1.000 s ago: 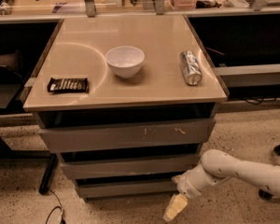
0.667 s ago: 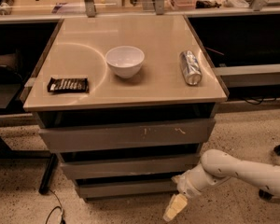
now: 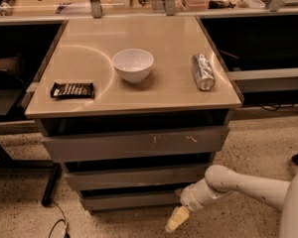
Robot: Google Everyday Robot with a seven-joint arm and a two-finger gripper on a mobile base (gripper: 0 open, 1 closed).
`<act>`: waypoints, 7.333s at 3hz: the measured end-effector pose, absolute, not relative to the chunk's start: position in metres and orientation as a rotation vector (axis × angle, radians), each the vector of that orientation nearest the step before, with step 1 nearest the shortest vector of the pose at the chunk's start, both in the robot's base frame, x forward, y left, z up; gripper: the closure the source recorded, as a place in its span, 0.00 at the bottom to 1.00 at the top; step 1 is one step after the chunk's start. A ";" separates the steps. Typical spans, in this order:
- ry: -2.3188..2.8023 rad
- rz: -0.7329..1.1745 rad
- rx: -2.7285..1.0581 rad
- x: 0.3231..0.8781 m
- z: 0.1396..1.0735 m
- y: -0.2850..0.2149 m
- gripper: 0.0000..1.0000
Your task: Open bottom drawer
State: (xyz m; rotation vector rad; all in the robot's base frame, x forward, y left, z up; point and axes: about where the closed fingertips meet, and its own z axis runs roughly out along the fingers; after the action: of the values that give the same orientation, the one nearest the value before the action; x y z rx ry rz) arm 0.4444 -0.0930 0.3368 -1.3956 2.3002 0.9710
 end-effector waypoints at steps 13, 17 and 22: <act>2.236 0.744 -1.231 0.535 0.234 -0.095 0.00; 2.304 0.769 -1.244 0.526 0.193 -0.092 0.00; 2.330 0.782 -1.239 0.520 0.186 -0.097 0.99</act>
Offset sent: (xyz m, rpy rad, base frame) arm 0.0538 -0.0008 -0.0878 0.0024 -0.0825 -0.1293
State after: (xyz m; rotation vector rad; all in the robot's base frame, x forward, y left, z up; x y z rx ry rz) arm 0.5197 -0.0966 0.1861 -1.2394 2.3297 0.7821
